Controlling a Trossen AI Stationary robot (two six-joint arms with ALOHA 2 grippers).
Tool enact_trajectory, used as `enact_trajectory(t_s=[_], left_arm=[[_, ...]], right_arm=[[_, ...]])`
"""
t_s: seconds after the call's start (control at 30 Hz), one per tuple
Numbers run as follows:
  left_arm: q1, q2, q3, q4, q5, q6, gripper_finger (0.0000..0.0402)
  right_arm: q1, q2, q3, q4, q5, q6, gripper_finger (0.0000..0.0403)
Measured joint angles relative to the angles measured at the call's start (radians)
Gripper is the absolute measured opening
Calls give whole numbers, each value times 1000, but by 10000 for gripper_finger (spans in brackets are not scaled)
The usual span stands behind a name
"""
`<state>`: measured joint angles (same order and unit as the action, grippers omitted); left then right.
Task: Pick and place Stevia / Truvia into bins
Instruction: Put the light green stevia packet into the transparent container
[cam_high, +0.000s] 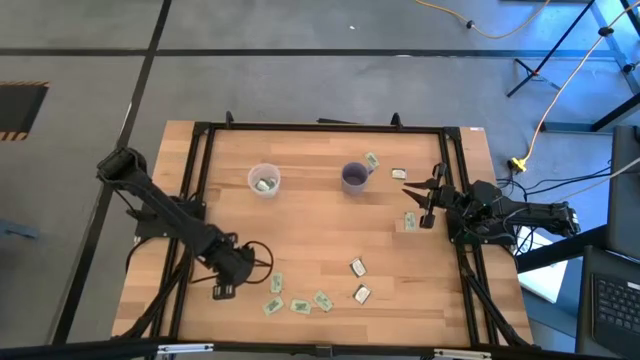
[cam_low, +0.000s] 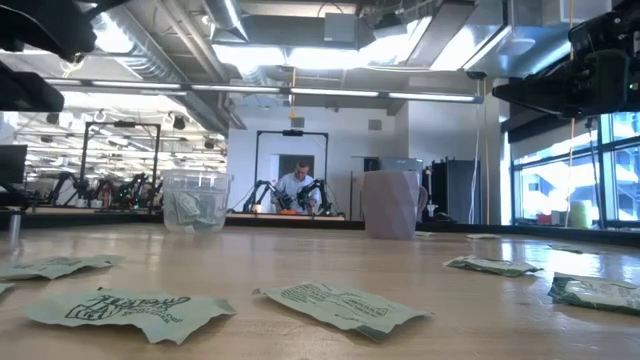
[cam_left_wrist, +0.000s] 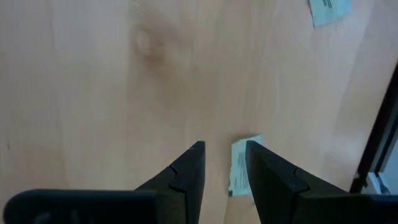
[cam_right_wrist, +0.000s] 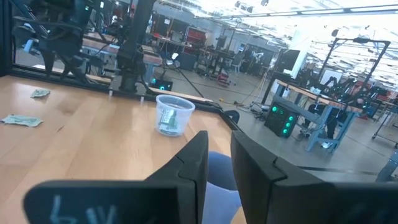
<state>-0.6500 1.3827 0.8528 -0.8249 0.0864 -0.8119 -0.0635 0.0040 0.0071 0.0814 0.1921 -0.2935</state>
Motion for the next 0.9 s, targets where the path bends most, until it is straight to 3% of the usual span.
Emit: enact_trajectory(t_s=[0.37, 0.6, 0.9], left_arm=[[-18, 65, 0, 98, 23, -38, 117], [-25, 171, -1, 108, 169, 6, 117], [-25, 243, -1, 109, 174, 58, 116]], right_arm=[[0, 0, 0, -25, 0, 0, 75], [0, 0, 0, -25, 0, 0, 75], [0, 0, 0, -24, 0, 0, 75]])
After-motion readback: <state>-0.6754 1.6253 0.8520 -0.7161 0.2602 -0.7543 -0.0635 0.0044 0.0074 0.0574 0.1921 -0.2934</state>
